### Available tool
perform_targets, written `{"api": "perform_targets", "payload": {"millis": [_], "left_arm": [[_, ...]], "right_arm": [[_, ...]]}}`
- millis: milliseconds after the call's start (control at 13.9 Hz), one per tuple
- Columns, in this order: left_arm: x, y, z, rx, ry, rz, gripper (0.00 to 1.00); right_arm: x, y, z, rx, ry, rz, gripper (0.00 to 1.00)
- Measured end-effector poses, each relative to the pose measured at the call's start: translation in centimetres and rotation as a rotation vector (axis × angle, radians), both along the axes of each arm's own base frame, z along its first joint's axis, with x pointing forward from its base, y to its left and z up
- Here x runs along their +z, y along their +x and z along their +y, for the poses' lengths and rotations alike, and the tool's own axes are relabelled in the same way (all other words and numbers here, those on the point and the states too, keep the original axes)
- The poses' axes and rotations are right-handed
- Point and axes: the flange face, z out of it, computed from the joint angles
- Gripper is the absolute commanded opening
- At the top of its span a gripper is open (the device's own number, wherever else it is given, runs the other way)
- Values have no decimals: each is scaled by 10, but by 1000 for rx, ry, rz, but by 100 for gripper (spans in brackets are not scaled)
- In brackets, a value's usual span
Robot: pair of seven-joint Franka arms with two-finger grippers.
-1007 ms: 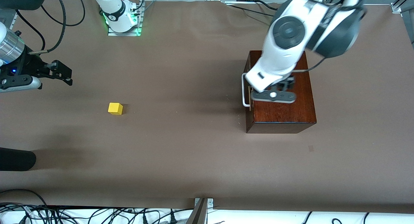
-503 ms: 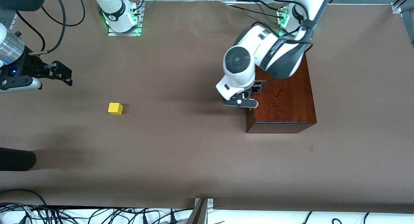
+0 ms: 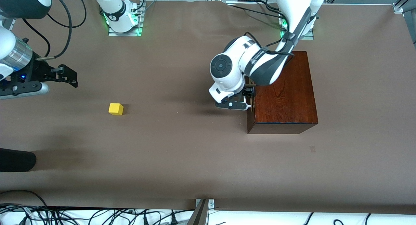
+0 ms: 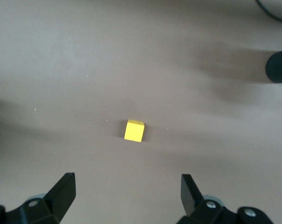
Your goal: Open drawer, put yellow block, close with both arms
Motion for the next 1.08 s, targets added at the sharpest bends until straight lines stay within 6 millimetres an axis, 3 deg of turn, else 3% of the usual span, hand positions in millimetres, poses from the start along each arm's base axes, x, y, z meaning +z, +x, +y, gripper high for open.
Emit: {"api": "perform_targets", "payload": {"millis": [360, 1079], "left_arm": [[-43, -22, -4, 64, 19, -18, 100], [-48, -30, -15, 79, 30, -93, 100]], "right_arm": [[-47, -1, 22, 8, -7, 69, 100], [-169, -4, 26, -44, -8, 66, 100]]}}
